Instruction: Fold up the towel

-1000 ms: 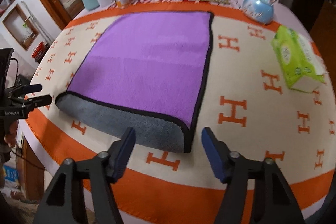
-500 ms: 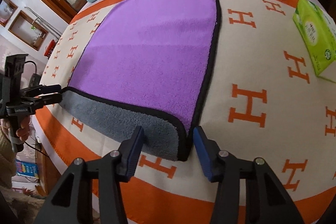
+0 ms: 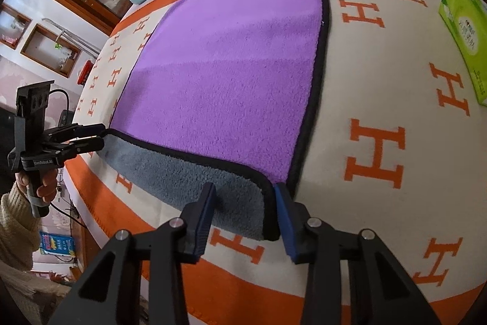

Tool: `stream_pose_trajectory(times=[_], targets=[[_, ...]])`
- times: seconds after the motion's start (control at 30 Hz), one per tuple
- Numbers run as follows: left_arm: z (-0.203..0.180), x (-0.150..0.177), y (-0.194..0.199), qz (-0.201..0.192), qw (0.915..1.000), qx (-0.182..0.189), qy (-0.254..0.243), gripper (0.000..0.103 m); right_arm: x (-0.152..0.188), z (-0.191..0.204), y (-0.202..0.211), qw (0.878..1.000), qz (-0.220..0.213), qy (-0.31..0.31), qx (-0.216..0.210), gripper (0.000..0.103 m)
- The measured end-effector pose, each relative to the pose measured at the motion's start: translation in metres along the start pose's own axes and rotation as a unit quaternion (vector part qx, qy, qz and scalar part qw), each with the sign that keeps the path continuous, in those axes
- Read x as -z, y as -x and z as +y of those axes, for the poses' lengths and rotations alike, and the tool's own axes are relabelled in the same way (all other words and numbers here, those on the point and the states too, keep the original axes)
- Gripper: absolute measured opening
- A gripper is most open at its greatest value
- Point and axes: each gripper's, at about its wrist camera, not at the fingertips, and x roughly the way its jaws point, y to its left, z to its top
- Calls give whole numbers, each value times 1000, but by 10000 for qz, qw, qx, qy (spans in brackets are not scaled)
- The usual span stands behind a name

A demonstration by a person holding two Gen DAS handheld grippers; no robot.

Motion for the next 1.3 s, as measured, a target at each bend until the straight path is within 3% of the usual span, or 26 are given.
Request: stream_pose_trajectory(times=[0.07, 0.1, 0.3, 0.57, 0.8, 0.87, 1.0, 1.13, 1.3], targets=[[-1, -1, -2, 75, 10000, 51, -23, 45, 0, 0, 0, 10000, 15, 35, 53, 33], [-2, -2, -2, 86, 9999, 36, -52, 44, -1, -1, 0, 10000, 23, 44, 57, 32], [-10, -5, 3, 16, 9998, 41, -200, 44, -2, -5, 0, 10000, 51, -2, 16, 27], [-12, -4, -9, 323, 9989, -67, -326, 44, -2, -5, 1, 10000, 50, 66, 27, 27], [-12, -4, -10, 361, 9987, -122, -337, 43, -2, -6, 1, 9999, 54, 105, 55, 12], [-14, -3, -9, 354, 9982, -254, -403, 33, -1, -5, 1, 9999, 52, 146, 61, 9], [-18, -1, -6, 349, 9973, -422, -488, 28, -1, -3, 3, 9998, 10, 215, 28, 6], [-21, 1, -4, 314, 9955, -691, -560, 10, -1, 3, 7, 9995, -64, 299, 67, 5], [-27, 6, -1, 247, 9928, -1027, -563, 6, 2, 6, 14, 9992, -196, 326, 95, 5]])
